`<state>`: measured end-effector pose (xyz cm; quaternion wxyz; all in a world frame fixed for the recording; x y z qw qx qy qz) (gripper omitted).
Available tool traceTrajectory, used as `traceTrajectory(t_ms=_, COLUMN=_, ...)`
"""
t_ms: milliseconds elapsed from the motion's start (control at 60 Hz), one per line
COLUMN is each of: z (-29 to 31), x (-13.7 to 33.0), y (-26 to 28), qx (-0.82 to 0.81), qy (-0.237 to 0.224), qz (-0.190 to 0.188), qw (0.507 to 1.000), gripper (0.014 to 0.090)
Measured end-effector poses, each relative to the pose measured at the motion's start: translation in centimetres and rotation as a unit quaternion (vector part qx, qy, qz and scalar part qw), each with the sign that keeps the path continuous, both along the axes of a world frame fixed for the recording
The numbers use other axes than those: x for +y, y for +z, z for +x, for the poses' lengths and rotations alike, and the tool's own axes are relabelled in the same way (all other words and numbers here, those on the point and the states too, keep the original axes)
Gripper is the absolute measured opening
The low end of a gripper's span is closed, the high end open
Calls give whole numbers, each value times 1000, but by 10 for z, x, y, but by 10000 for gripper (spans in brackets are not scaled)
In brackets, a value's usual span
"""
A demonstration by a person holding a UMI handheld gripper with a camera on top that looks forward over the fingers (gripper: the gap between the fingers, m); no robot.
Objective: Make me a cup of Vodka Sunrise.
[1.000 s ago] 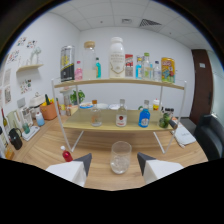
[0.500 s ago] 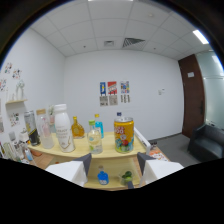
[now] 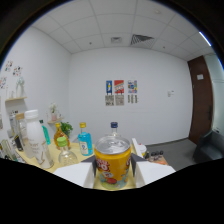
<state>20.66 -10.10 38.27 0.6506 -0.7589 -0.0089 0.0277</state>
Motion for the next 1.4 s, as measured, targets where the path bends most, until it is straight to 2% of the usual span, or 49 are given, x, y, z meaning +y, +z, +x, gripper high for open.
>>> traceTrajectory(t_ms=33, z=-3, x=2, y=1, qx=0, qy=7, qz=1, qw=1000, gripper=539)
traceTrajectory(t_ms=300, z=1, x=-11, y=10, qx=-8, qy=-19, qz=5, qw=1000, gripper=517)
traceTrajectory(t_ms=467, z=-5, x=-55, y=46, qx=0, qy=-22, qz=42, qw=999, gripper=511)
traceTrajectory(t_ms=550, z=-16, x=-80, y=45, qx=21, qy=-16, qz=50, qw=998, gripper=510)
traceTrajectory(t_ms=650, z=-33, x=-106, y=5, qx=25, qy=-16, qz=22, qw=999, gripper=507)
traceTrajectory(t_ms=833, z=-65, x=-128, y=-115, qx=57, qy=-18, qz=-69, qw=996, gripper=509)
traceTrajectory(t_ms=1000, z=-84, x=-130, y=-185, qx=36, qy=-26, qz=-110, qw=993, gripper=508)
traceTrajectory(t_ms=1067, z=-85, x=-127, y=-196, qx=3, qy=-32, qz=-117, qw=993, gripper=511)
traceTrajectory(t_ms=1233, z=-85, x=-119, y=-196, qx=-160, qy=-25, qz=-108, qw=981, gripper=508)
traceTrajectory(t_ms=1400, z=-90, x=-116, y=-186, qx=-363, qy=3, qz=-92, qw=927, gripper=508)
